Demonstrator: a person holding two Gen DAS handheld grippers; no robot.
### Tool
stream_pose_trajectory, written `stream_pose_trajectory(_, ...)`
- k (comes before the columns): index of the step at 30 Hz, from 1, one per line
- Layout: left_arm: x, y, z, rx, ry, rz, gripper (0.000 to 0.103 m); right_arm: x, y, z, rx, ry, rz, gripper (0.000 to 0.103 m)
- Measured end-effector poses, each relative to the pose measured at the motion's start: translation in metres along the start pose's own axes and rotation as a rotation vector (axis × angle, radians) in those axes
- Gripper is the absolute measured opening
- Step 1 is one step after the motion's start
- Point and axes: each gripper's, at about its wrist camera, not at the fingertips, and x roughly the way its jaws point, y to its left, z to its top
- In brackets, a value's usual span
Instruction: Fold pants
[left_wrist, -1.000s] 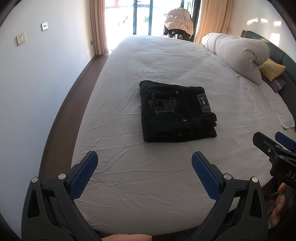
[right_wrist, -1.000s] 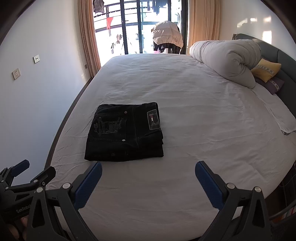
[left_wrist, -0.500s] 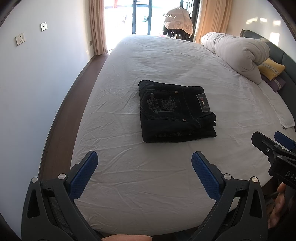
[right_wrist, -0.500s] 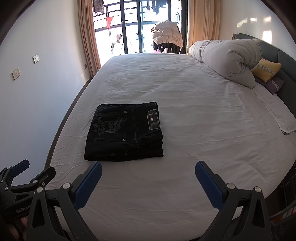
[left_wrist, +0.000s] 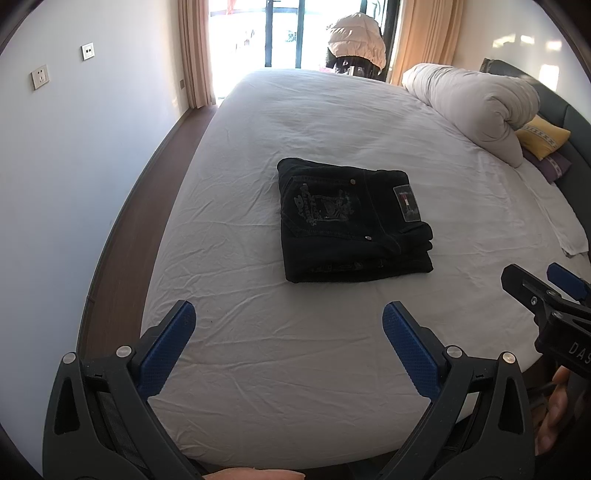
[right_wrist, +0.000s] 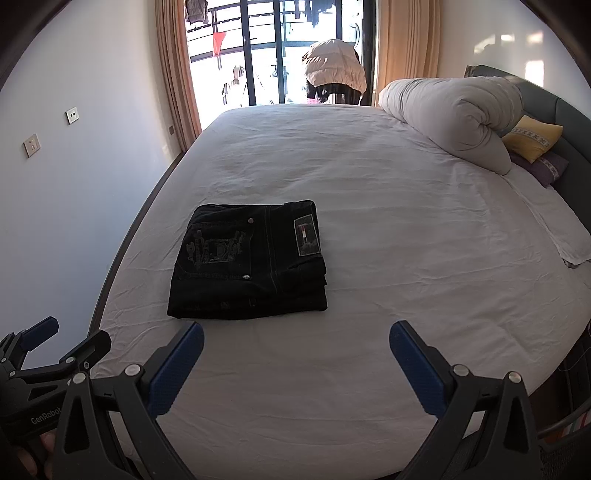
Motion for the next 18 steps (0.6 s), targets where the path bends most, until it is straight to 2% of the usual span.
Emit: stream_pose_trajectory(18, 0.0025, 0.0007, -0.0029, 0.005, 0.006, -0.003, 0.103, 0.0017, -0.0008, -0.0046, -0.002, 0.006, 0.002, 0.103)
